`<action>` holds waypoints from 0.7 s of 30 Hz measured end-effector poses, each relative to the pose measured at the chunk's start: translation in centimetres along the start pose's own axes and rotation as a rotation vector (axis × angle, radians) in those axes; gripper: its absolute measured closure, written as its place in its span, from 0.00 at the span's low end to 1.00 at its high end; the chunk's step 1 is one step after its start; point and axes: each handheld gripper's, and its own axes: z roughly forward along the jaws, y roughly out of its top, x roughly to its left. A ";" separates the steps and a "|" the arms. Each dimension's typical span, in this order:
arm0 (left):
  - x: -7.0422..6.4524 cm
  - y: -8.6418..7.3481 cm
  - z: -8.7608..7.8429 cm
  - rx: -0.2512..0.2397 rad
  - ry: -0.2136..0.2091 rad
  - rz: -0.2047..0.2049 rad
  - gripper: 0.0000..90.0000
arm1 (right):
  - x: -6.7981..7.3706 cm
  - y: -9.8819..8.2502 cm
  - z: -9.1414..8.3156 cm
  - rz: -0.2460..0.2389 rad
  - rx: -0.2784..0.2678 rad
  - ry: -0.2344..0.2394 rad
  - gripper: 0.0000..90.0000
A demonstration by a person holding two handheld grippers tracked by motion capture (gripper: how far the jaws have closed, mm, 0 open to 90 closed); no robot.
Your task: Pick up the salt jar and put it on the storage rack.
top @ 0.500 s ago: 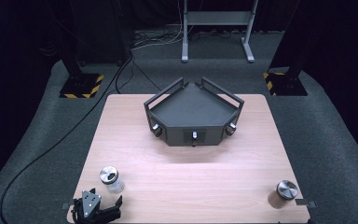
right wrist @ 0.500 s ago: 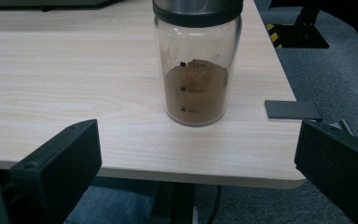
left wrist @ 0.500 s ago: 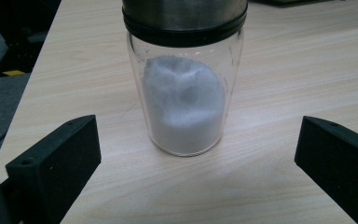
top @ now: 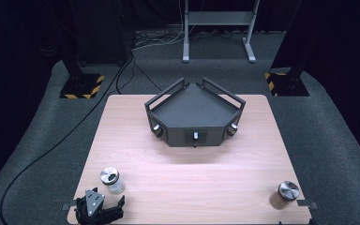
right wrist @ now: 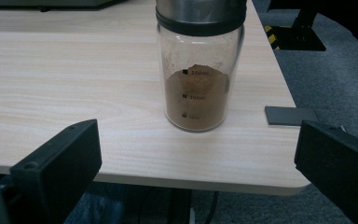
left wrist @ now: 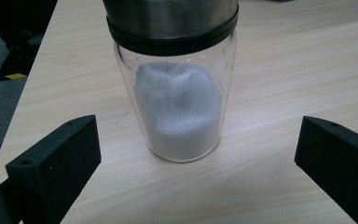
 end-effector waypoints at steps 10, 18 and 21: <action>0.6 -0.1 0.4 -0.006 0.005 -0.015 0.00 | 0.3 0.3 0.6 -0.012 0.005 0.001 0.00; 0.6 0.3 1.1 -0.003 0.003 -0.009 0.00 | 0.2 0.6 0.7 -0.015 0.002 -0.005 0.00; 0.6 0.5 1.6 0.000 0.007 -0.007 0.00 | 0.2 0.7 0.7 -0.020 0.004 -0.004 0.00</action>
